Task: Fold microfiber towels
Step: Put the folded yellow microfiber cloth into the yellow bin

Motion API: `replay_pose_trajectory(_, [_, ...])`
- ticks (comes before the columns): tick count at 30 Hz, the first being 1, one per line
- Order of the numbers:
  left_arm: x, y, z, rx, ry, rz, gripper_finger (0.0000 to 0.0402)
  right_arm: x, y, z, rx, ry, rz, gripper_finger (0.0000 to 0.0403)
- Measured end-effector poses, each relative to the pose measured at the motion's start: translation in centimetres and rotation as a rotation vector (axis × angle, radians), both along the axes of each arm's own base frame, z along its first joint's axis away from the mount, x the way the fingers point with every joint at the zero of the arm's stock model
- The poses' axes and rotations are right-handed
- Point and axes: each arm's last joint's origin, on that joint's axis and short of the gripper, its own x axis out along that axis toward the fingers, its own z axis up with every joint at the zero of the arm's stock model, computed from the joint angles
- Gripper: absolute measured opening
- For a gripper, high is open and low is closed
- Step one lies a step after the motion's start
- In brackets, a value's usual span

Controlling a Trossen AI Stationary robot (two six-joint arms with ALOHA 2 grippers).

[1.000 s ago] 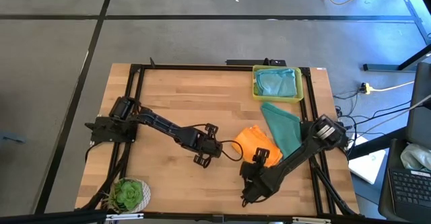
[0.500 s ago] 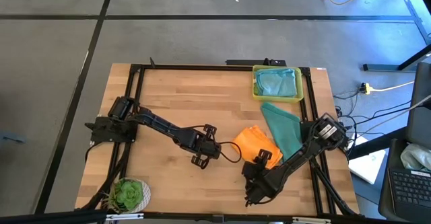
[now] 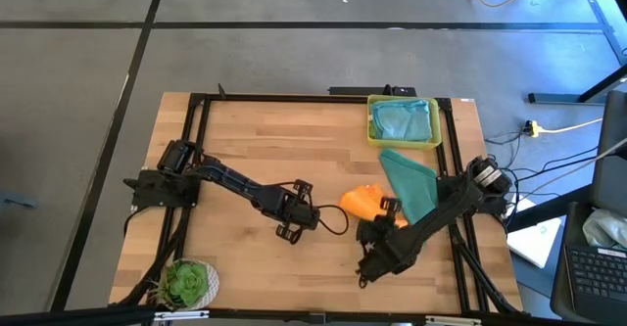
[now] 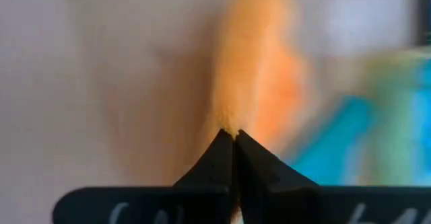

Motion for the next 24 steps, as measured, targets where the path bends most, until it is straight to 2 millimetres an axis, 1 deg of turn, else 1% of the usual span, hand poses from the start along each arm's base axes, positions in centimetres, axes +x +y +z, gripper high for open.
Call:
replay_pose_trajectory(1, [-0.1,0.2,-0.2,-0.001,0.002,0.007,0.0001,-0.3,-0.4,0.8,-0.026,0.012,0.017,0.0005])
replay_pose_trajectory(3, [-0.3,0.6,-0.6,0.0,0.014,0.024,0.0002,-0.5,-1.3,3.0,-0.025,-0.054,0.034,0.0004])
replay_pose_trajectory(5, [-0.4,0.9,-0.8,-0.007,0.006,0.034,0.0004,-1.3,-3.0,5.2,-0.02,-0.085,0.042,0.0004])
replay_pose_trajectory(6, [-0.4,1.0,-0.9,-0.009,0.004,0.038,0.0004,-1.6,-3.7,5.7,-0.021,-0.087,0.048,0.0004])
replay_pose_trajectory(8, [-0.5,1.1,-0.9,-0.014,0.0,0.043,0.0002,-2.2,-5.4,6.0,-0.038,-0.089,0.047,0.0003])
replay_pose_trajectory(11, [-0.6,1.2,-0.8,-0.022,-0.007,0.043,0.0001,-3.5,-8.6,6.6,-0.032,-0.096,0.028,0.0002])
replay_pose_trajectory(12, [-0.7,1.1,-0.6,-0.021,-0.007,0.04,0.0003,-3.9,-9.8,6.3,-0.037,-0.088,0.008,0.0002])
replay_pose_trajectory(14, [-0.7,0.9,-0.5,-0.022,-0.015,0.036,0.0004,-4.5,-12.1,5.1,-0.035,-0.063,-0.043,0.0002])
replay_pose_trajectory(17, [-0.9,0.7,0.4,-0.025,-0.029,0.03,0.0003,-5.7,-15.0,3.7,-0.004,-0.047,-0.098,0.0002])
replay_pose_trajectory(20, [-1.1,0.7,1.0,-0.03,-0.041,0.034,0.0001,-6.1,-17.3,1.8,0.02,-0.035,-0.136,0.0004])
replay_pose_trajectory(24, [-1.2,0.6,1.5,-0.031,-0.057,0.045,0.0005,-6.6,-19.7,1.2,0.008,-0.029,-0.163,0.0004])
